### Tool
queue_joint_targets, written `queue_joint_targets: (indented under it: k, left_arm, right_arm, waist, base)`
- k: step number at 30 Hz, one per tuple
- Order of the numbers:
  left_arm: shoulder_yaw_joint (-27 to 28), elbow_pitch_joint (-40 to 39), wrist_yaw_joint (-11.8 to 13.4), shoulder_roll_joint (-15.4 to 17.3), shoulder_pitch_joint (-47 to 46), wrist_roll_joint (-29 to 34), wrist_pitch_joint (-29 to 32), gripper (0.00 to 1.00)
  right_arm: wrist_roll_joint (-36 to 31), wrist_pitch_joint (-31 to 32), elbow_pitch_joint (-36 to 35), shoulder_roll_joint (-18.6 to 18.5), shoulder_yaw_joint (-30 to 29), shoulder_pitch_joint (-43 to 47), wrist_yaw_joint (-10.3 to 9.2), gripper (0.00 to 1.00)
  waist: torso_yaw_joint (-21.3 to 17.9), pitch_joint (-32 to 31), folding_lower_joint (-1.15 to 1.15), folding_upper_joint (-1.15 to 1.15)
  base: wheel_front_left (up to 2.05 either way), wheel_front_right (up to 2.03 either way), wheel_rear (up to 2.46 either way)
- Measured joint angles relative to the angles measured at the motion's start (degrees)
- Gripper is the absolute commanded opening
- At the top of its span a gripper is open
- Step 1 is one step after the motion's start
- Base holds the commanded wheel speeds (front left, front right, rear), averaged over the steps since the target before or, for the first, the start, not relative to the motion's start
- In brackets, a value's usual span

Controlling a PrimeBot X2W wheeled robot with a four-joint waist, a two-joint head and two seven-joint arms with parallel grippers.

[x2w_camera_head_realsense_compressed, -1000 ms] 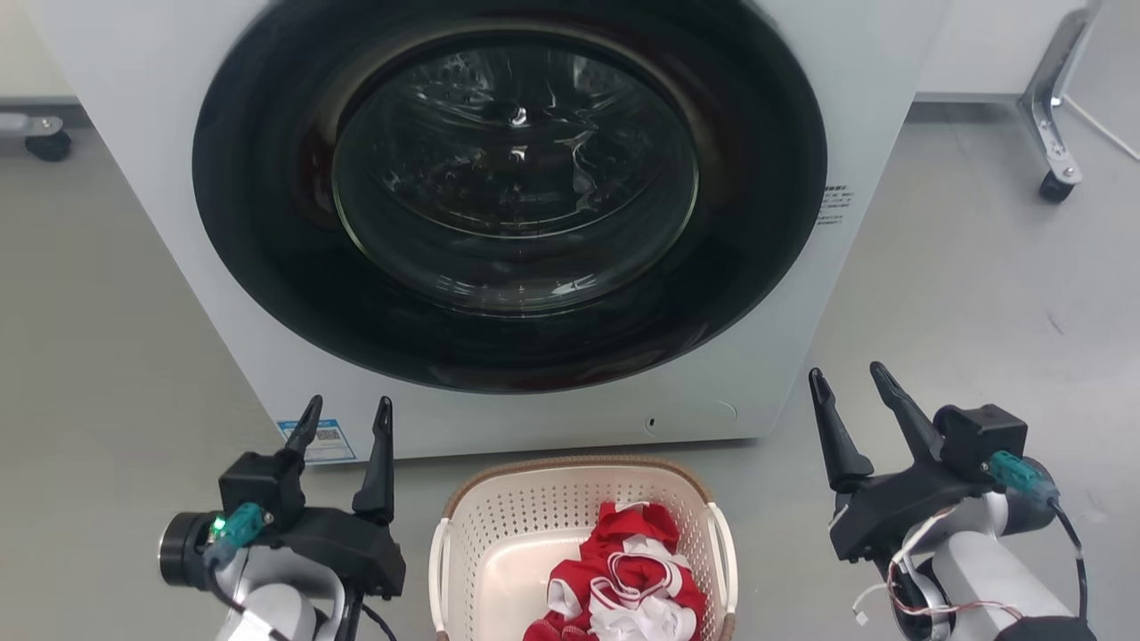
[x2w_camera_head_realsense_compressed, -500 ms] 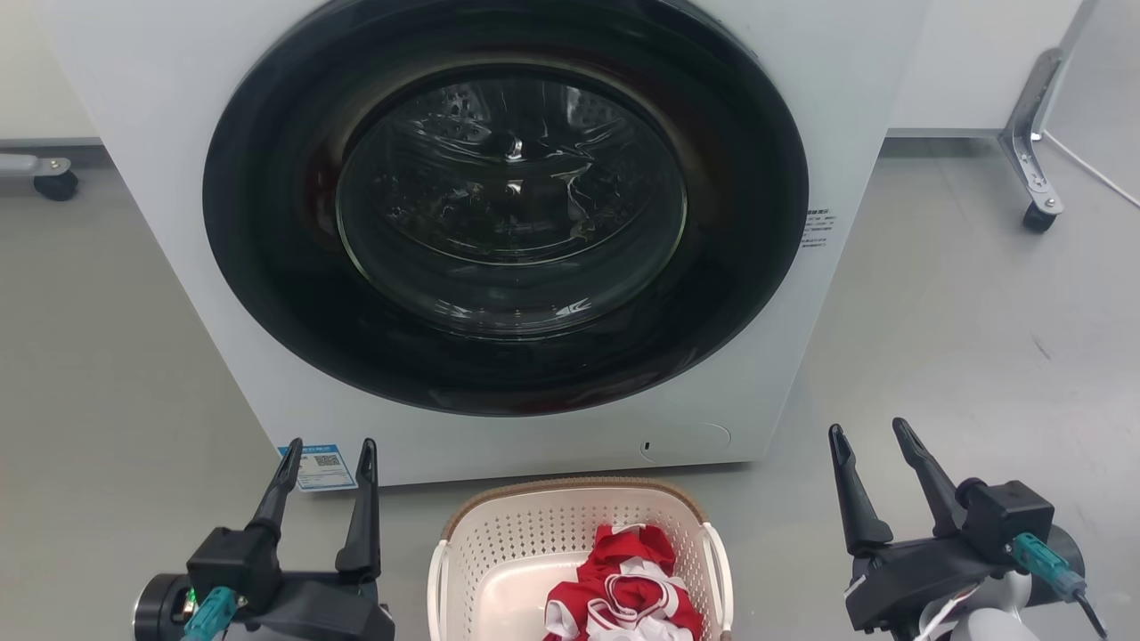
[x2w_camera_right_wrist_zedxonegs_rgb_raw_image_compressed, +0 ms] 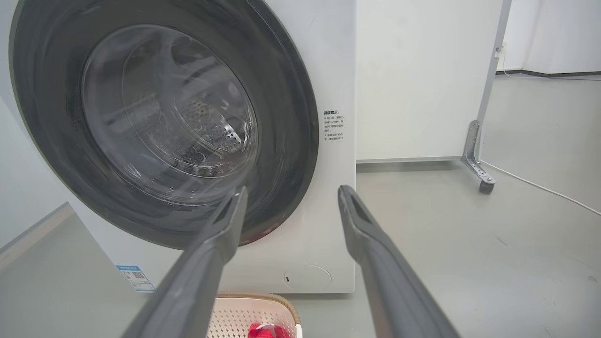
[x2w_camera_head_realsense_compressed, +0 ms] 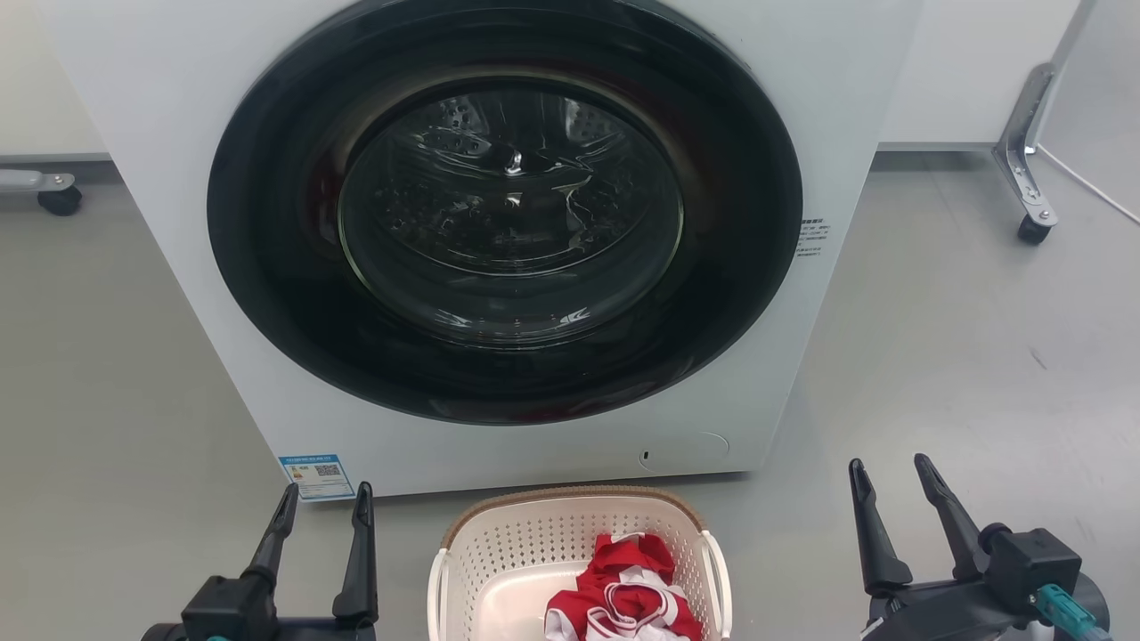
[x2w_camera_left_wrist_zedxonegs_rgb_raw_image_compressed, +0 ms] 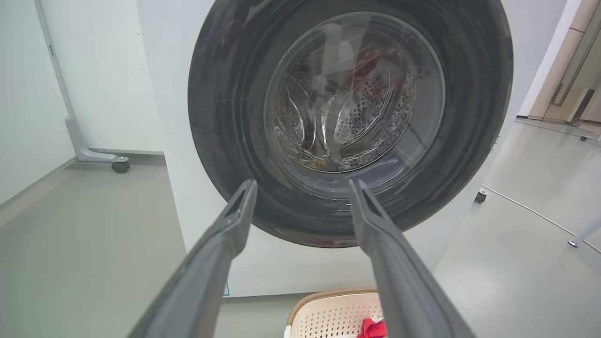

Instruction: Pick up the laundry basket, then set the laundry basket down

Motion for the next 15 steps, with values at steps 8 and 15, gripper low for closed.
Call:
queue_joint_targets:
  k: [8, 15]
  left_arm:
    - [0.5, -0.8, 0.2, -0.3, 1.1, 0.0, 0.6, 1.00]
    - [0.6, -1.3, 0.3, -0.6, 1.1, 0.0, 1.6, 1.00]
  right_arm:
    - [-1.4, 0.0, -1.8, 0.1, -0.8, 1.7, -0.48, 1.00]
    - [-1.5, 0.0, -2.6, 0.2, -1.3, 1.9, -0.49, 1.00]
  waist:
    - [0.0, 0.1, 0.00, 0.00]
    - [-0.1, 0.2, 0.00, 0.00]
  base:
    - [0.00, 0.00, 0.00]
    - [0.00, 0.00, 0.00]
